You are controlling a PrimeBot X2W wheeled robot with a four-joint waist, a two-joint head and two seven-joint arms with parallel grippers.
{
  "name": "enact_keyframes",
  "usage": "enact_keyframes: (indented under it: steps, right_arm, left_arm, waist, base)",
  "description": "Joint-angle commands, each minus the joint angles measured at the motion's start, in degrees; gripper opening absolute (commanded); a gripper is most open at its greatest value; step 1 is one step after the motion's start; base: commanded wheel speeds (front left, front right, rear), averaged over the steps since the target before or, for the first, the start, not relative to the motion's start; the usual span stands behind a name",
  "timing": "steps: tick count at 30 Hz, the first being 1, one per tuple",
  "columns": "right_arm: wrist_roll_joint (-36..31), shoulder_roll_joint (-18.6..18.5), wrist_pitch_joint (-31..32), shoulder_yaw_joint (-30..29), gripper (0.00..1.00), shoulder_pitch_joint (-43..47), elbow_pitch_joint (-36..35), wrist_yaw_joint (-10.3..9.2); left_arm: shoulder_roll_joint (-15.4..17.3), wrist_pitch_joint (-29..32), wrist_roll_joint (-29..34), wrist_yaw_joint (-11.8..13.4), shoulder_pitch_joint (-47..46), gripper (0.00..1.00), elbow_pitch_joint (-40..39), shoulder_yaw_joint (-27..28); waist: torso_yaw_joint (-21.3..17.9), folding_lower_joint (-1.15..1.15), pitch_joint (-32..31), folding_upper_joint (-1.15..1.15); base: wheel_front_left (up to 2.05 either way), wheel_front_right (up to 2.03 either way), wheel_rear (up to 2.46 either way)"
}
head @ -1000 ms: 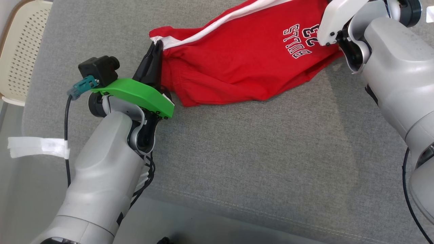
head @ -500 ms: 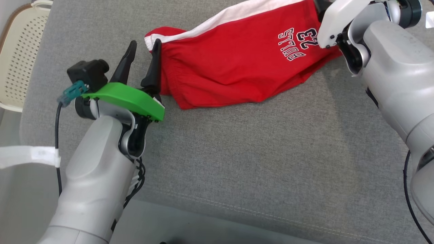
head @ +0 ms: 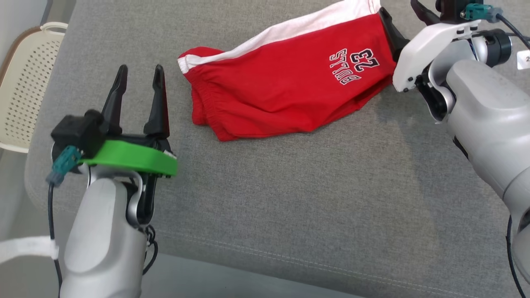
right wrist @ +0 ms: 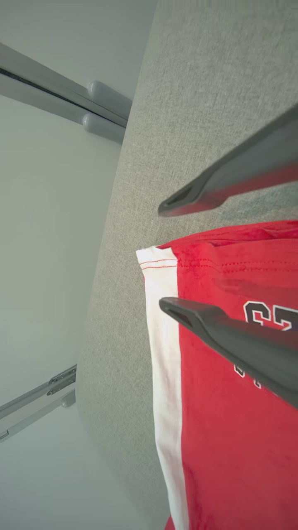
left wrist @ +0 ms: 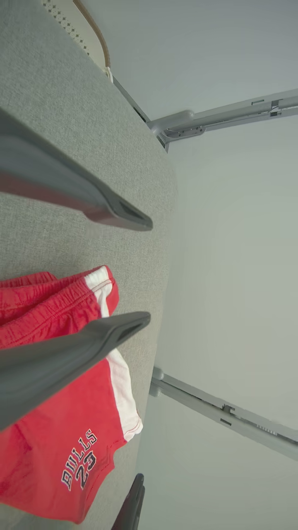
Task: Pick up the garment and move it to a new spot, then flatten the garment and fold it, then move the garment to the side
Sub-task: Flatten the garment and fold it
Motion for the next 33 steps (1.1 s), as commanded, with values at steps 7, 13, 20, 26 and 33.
enact_keyframes:
  steps: [7,13,20,26,33]
  right_arm:
    - [-1.1,-0.3,-0.2,-2.7,1.0,5.1,-0.2,-0.01]
    - [-1.0,0.2,-0.2,-4.0,1.0,7.2,1.6,-0.01]
    - [0.5,0.7,1.3,-4.2,1.0,8.7,5.5,-0.01]
    - [1.1,0.9,2.8,-4.5,1.0,9.2,7.0,-0.01]
    - [1.3,1.2,6.3,-4.7,1.0,10.0,7.9,-0.01]
  left_arm:
    - [-1.2,0.0,5.8,0.1,8.5,1.0,-8.7,4.3]
    - [-1.5,0.0,8.2,0.1,13.5,1.0,-13.0,5.6]
    - [-1.6,0.0,7.0,0.7,16.7,1.0,-15.2,6.3]
    - [-1.6,0.0,6.5,0.9,16.7,1.0,-15.3,6.0]
    - [-1.6,0.0,6.1,1.5,16.4,1.0,-15.2,5.3]
  waist:
    - [-0.3,0.0,-2.2,0.0]
    - [0.7,0.0,-2.9,0.0]
    - [2.4,0.0,-2.9,0.0]
    - [3.1,0.0,-2.5,0.0]
    - [3.2,0.0,-2.3,0.0]
  base:
    - [0.0,0.0,0.0]
    - [0.0,0.0,0.0]
    - [0.0,0.0,0.0]
    - [0.0,0.0,0.0]
    - [0.0,0.0,0.0]
